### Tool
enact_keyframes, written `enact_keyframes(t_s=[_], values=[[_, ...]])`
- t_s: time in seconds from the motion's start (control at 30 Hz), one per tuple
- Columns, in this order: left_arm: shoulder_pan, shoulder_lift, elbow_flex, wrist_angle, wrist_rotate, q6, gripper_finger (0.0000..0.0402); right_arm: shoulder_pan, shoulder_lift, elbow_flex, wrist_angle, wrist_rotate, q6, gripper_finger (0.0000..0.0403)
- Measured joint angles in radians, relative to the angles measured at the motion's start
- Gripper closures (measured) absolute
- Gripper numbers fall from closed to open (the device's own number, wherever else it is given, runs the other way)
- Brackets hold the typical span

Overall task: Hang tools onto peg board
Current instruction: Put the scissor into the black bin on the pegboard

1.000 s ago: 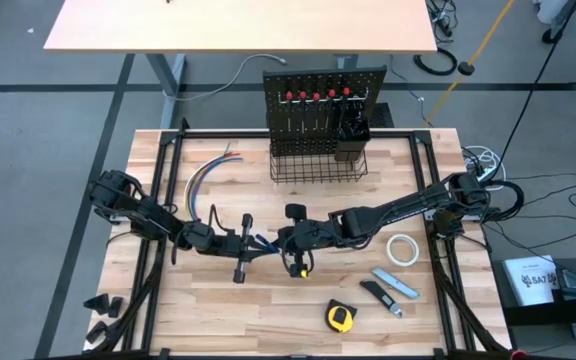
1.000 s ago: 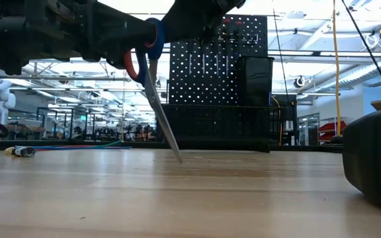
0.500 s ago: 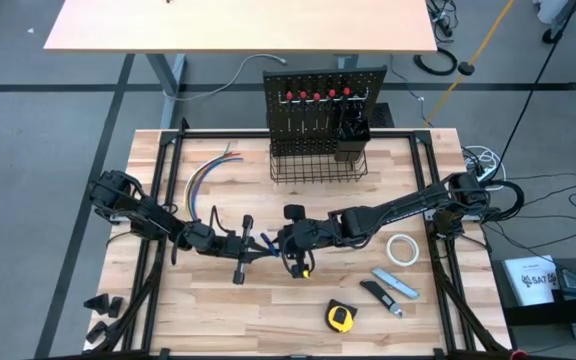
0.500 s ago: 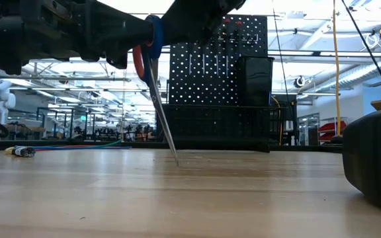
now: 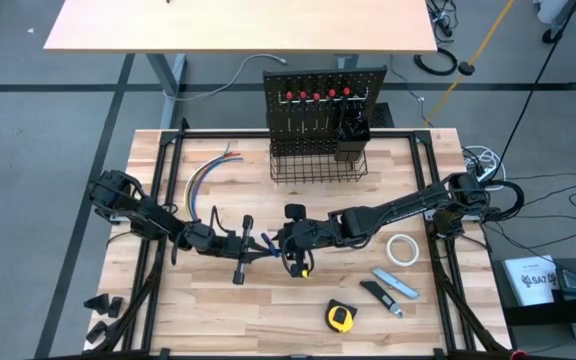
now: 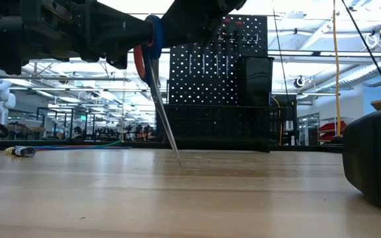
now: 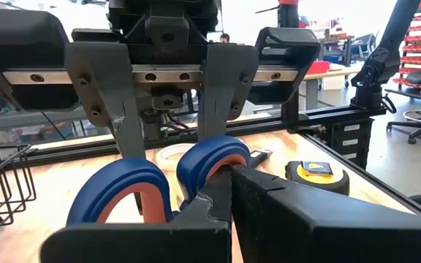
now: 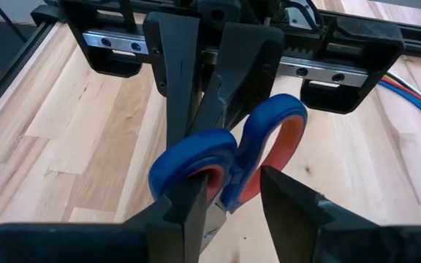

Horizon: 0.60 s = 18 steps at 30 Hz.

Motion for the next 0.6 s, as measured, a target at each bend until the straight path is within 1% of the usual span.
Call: enact_keyframes(t_s=[0.6], values=[[0.0, -0.001, 0.002, -0.019, 0.005, 0.0, 0.0401, 0.0, -0.001, 0.002, -0.032, -0.018, 0.003, 0.028]])
